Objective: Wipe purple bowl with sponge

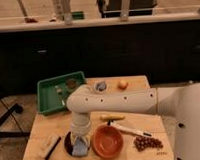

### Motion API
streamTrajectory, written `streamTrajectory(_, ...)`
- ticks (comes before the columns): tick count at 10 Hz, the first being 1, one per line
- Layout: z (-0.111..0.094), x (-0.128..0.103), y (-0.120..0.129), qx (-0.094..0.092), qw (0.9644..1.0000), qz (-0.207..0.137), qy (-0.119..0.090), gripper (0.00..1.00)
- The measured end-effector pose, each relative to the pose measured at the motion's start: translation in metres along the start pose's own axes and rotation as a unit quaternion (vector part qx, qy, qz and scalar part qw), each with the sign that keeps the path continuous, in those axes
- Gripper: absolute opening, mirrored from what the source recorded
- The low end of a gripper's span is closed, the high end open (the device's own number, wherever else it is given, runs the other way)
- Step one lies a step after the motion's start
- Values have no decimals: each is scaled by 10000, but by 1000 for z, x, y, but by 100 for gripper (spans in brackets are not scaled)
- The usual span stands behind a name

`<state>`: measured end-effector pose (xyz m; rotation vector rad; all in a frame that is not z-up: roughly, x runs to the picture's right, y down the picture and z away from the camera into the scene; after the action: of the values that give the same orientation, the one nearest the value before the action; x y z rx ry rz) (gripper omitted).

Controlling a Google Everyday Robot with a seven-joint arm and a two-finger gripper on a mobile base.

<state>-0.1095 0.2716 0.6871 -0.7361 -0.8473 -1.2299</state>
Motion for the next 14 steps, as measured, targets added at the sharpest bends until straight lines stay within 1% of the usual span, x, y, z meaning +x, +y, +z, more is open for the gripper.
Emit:
streamTrajectory(3,-2,9,-16,-48,9999,-105,87,0)
streamTrajectory(6,5,13,-33,-52,9995,-325,35,0)
streamTrajectory(7,7,9,-40,-39,9990,-435,2,0)
streamTrajectory(8,8,4,-48,28,9985,-551,-22,0)
streamTrajectory(11,7,-16,-55,96,9964,-836,-116,0)
streamTrajectory(12,9,-24,-55,99,9957,-904,-175,0)
streamTrajectory(14,15,-32,-47,85,9955,-896,-287,0)
